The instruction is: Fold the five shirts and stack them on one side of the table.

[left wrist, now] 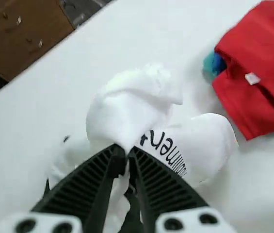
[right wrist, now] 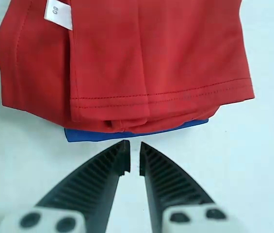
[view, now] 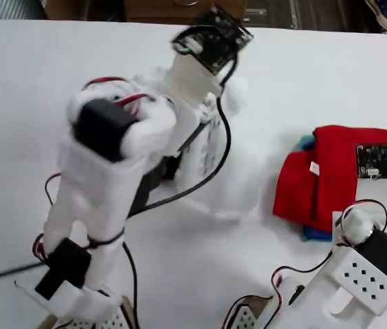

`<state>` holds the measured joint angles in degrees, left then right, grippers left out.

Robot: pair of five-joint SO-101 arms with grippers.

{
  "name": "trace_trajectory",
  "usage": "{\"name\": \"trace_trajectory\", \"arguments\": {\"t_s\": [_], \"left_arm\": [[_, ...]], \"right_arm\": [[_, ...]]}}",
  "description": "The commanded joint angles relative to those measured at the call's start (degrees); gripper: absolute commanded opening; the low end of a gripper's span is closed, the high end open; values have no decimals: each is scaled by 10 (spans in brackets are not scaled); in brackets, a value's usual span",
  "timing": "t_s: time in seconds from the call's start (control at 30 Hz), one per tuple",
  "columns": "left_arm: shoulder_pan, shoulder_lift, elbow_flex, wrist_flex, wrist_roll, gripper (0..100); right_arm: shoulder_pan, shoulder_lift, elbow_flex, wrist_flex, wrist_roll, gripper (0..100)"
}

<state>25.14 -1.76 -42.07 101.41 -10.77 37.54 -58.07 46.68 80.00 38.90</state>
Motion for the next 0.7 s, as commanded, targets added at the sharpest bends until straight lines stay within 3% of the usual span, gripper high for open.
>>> {"name": "trace_trajectory", "arguments": {"t_s": [0.0, 0.13, 0.23, 0.47, 0.67], "left_arm": [[-33, -26, 112, 4, -7, 141], [-77, -29, 192, 1, -33, 241], [-142, -31, 190, -2, -57, 249], [-342, -25, 189, -27, -114, 250], [-437, -25, 346, -126, -121, 251]], "right_arm": [[0, -9, -3, -8, -8, 49], [0, -9, -3, -8, -7, 49], [-19, -9, -2, -7, -4, 49], [-175, -9, 37, -6, -11, 57], [-295, -9, 55, -8, -43, 235]]}}
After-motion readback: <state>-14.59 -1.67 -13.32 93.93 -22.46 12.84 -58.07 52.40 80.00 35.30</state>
